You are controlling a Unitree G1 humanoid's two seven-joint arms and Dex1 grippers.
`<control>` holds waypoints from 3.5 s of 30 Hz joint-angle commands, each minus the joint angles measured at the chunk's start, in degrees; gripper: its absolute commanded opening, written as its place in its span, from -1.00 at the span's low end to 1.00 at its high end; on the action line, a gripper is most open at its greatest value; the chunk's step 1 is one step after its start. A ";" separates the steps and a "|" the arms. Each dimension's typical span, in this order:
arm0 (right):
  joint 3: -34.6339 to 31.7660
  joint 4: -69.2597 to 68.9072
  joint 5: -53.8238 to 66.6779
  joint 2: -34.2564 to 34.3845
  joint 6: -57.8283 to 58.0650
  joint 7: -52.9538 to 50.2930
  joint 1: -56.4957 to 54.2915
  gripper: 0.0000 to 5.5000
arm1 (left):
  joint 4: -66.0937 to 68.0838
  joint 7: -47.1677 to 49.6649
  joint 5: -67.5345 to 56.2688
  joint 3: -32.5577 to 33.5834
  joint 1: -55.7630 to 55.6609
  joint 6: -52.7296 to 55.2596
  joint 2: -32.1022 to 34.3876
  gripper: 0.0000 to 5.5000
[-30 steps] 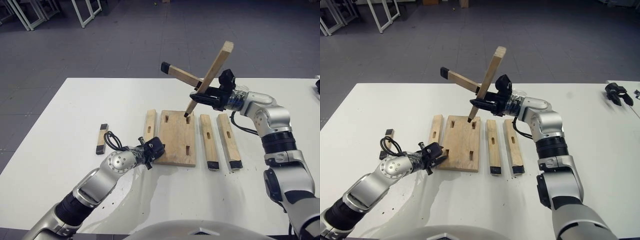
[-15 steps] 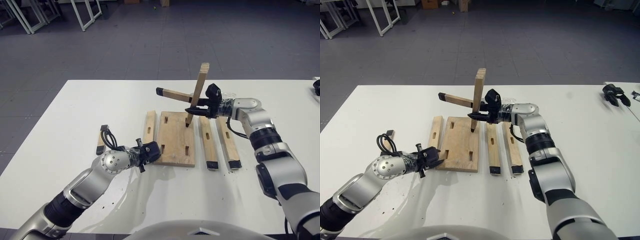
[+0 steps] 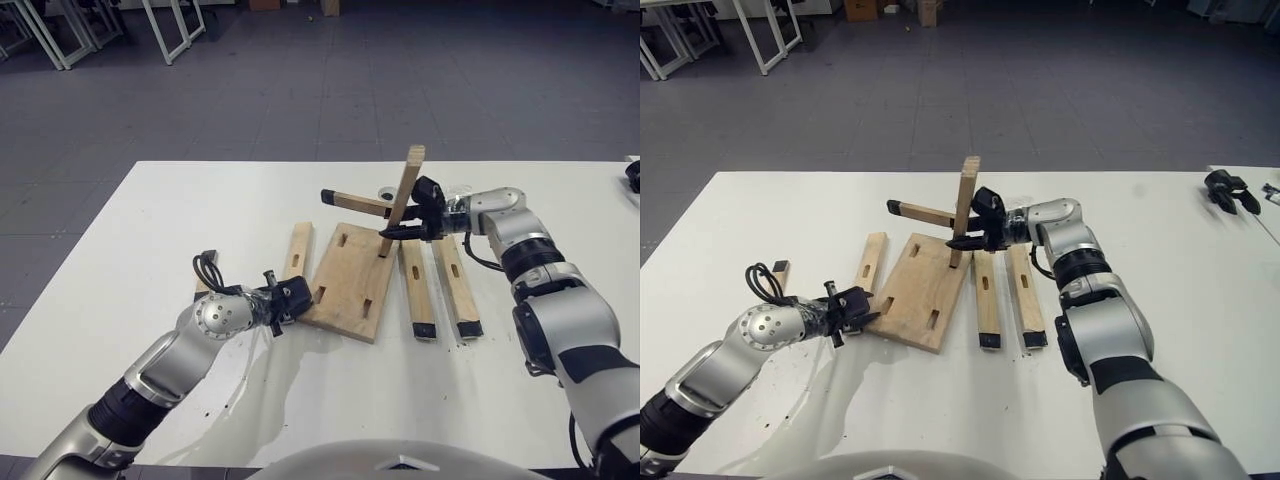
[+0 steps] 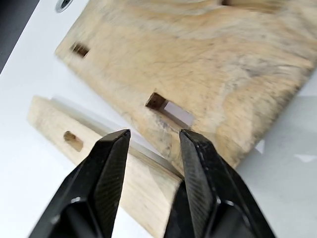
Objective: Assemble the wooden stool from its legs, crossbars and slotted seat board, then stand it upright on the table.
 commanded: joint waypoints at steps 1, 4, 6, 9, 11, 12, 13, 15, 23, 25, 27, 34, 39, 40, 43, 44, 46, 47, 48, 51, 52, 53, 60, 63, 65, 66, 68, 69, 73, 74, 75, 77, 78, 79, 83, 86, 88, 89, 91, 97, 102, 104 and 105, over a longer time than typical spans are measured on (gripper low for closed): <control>2.04 1.34 -2.49 0.14 4.82 5.71 5.03 -0.26 | 6.07 -1.67 1.99 1.24 1.08 1.40 1.68 -0.33; 2.46 2.74 -4.49 0.28 5.48 -2.59 6.69 -0.26 | 5.37 -1.91 2.18 2.12 1.88 1.54 1.04 -0.33; 1.49 3.99 -4.51 0.65 6.59 -8.50 7.60 -0.27 | 4.45 -2.02 2.49 2.24 2.48 2.00 0.20 -0.33; 1.50 4.49 -4.61 1.30 8.40 -12.66 10.17 -0.27 | 3.14 -1.88 2.82 2.27 3.28 2.90 -1.00 -0.33; 1.36 4.95 -4.35 1.86 9.53 -13.73 10.84 -0.27 | 2.75 -1.78 3.03 2.51 3.61 3.25 -1.62 -0.33; 1.17 5.23 -4.13 2.05 9.96 -13.78 10.80 -0.27 | 2.95 -1.10 3.20 3.12 3.46 3.17 -2.26 -0.33; 1.07 5.36 -4.09 2.13 10.13 -13.70 10.66 -0.27 | 3.25 -0.33 3.39 3.85 3.14 2.76 -2.86 -0.33; 0.48 5.23 -3.50 2.15 11.02 -12.73 10.16 -0.27 | 4.19 2.19 3.49 6.50 1.79 -0.46 -4.69 -0.33; -2.70 -5.06 2.16 0.19 16.35 -6.00 6.35 -0.27 | 4.89 4.41 0.44 19.42 -1.22 -18.13 -5.37 -0.10; -2.64 -8.91 2.66 -0.28 17.67 -5.13 6.40 -0.13 | 5.07 3.95 -0.89 21.49 -2.22 -18.93 -5.96 0.00; -2.70 -12.93 2.77 -0.49 18.82 -5.68 6.83 -0.02 | 5.47 4.15 -1.33 22.06 -2.97 -18.33 -7.03 0.11; -3.10 -25.98 1.36 -3.11 21.20 -10.92 11.28 0.40 | 3.68 4.21 -0.17 20.09 -1.57 -16.74 -10.14 0.47; -4.88 -42.74 1.78 -13.58 29.70 -10.17 17.29 0.41 | 2.12 3.43 1.46 17.19 -0.01 -15.80 -10.72 0.48; -5.99 -44.81 2.10 -15.25 31.09 -10.82 17.36 0.41 | 2.06 3.23 2.25 16.44 0.48 -15.59 -10.45 0.48; -13.68 -44.83 5.46 -14.60 32.61 -18.22 9.37 0.41 | 3.33 3.07 5.65 14.87 2.52 -14.77 -8.65 0.48; -16.67 -44.45 7.34 -13.11 32.68 -21.21 5.69 0.41 | 4.15 3.24 7.01 14.33 2.77 -14.51 -8.24 0.48; -21.11 -44.97 11.10 -10.19 33.12 -25.80 -0.33 0.41 | 5.67 3.61 8.66 13.52 2.46 -14.16 -8.44 0.48; -22.70 -45.57 12.95 -8.82 33.03 -27.53 -2.73 0.41 | 6.45 3.68 9.19 13.22 2.23 -14.07 -8.80 0.48; -24.19 -46.19 14.87 -7.27 32.63 -29.32 -5.00 0.41 | 7.87 3.65 10.13 12.31 1.96 -14.55 -9.10 0.48; -26.26 -48.06 20.40 -2.66 33.86 -32.34 -8.88 0.41 | 11.03 3.63 11.89 10.13 1.87 -16.26 -9.99 0.48; -24.92 -47.82 20.36 -1.33 33.81 -32.59 -8.75 0.41 | 11.16 3.61 11.94 9.86 2.19 -16.44 -10.40 0.48; -23.48 -46.96 20.25 -0.20 34.01 -32.68 -8.28 0.41 | 11.23 3.62 11.98 9.64 2.31 -16.55 -10.67 0.48; -5.85 -23.34 4.57 3.10 23.32 -32.50 4.38 0.41 | 12.64 3.36 12.74 9.50 0.94 -17.41 -11.37 0.48; -8.58 -24.35 7.65 3.85 24.39 -31.97 3.85 0.41 | 12.58 3.22 12.67 10.04 1.46 -17.43 -11.05 0.48; -12.28 -28.45 11.76 4.57 26.65 -32.71 1.01 0.41 | 12.08 3.25 12.68 10.01 2.38 -17.29 -11.08 0.48; -14.02 -31.32 14.12 4.67 27.96 -32.87 -0.24 0.41 | 11.96 3.23 12.69 9.90 2.53 -17.19 -11.19 0.48; -18.58 -38.23 19.43 4.74 31.08 -34.79 -2.57 0.41 | 11.56 3.21 12.60 10.04 2.65 -17.01 -11.28 0.48; -20.50 -41.12 21.45 4.81 32.26 -35.96 -3.16 0.41 | 11.32 3.34 12.34 10.40 2.75 -16.95 -11.41 0.48; -29.01 -52.61 27.11 4.70 32.03 -44.45 -2.62 0.41 | 11.08 4.63 10.41 13.12 3.42 -16.56 -12.50 0.48; -29.86 -55.41 27.57 4.37 32.90 -46.26 -1.04 0.41 | 11.06 4.72 10.25 13.62 3.77 -16.56 -12.39 0.48; -30.25 -58.89 27.22 3.69 33.78 -48.06 1.54 0.41 | 10.87 4.43 10.08 14.04 4.49 -16.73 -11.88 0.48; -30.42 -64.82 26.27 1.98 35.57 -50.93 7.02 0.41 | 10.24 3.37 9.68 14.67 6.21 -17.18 -10.93 0.48; -30.54 -67.51 25.80 0.98 36.39 -51.95 10.20 0.41 | 9.85 2.86 9.55 14.89 7.12 -17.40 -10.53 0.48; -30.26 -70.12 24.51 -0.41 37.10 -52.87 14.49 0.41 | 9.66 2.36 9.32 14.95 7.99 -17.78 -10.29 0.48; -27.75 -79.16 20.12 -4.20 40.78 -54.63 33.74 0.41 | 9.04 0.98 9.07 14.41 10.14 -18.56 -10.00 0.48; -25.10 -83.71 18.52 -6.44 41.91 -52.90 46.32 0.41 | 8.18 0.60 8.94 14.50 11.44 -18.36 -10.06 0.48; -23.43 -84.16 17.48 -7.54 42.49 -51.87 53.63 0.41 | 8.63 1.39 9.06 14.50 10.98 -17.99 -11.04 0.48; -23.31 -84.09 17.13 -7.58 42.90 -52.01 56.48 0.41 | 9.01 1.80 9.21 14.34 10.60 -17.89 -11.54 0.48; -22.35 -85.07 16.83 -7.37 43.42 -52.12 60.70 0.41 | 8.72 2.36 9.30 14.03 10.75 -17.54 -12.38 0.48; -18.44 -90.05 16.61 -6.22 48.04 -53.58 65.92 0.41 | 5.53 2.54 9.56 12.04 13.25 -16.42 -13.90 0.48; -15.43 -91.83 12.86 -6.94 51.05 -57.33 66.88 0.41 | 3.71 1.98 9.52 10.63 13.77 -15.33 -14.38 0.48; -15.21 -91.44 10.77 -6.56 51.73 -59.82 66.49 0.41 | 3.70 1.97 9.55 9.97 13.42 -14.94 -14.70 0.48; -15.13 -91.32 9.98 -6.36 52.10 -60.74 66.33 0.41 | 3.73 1.86 9.50 9.62 13.17 -14.80 -14.88 0.48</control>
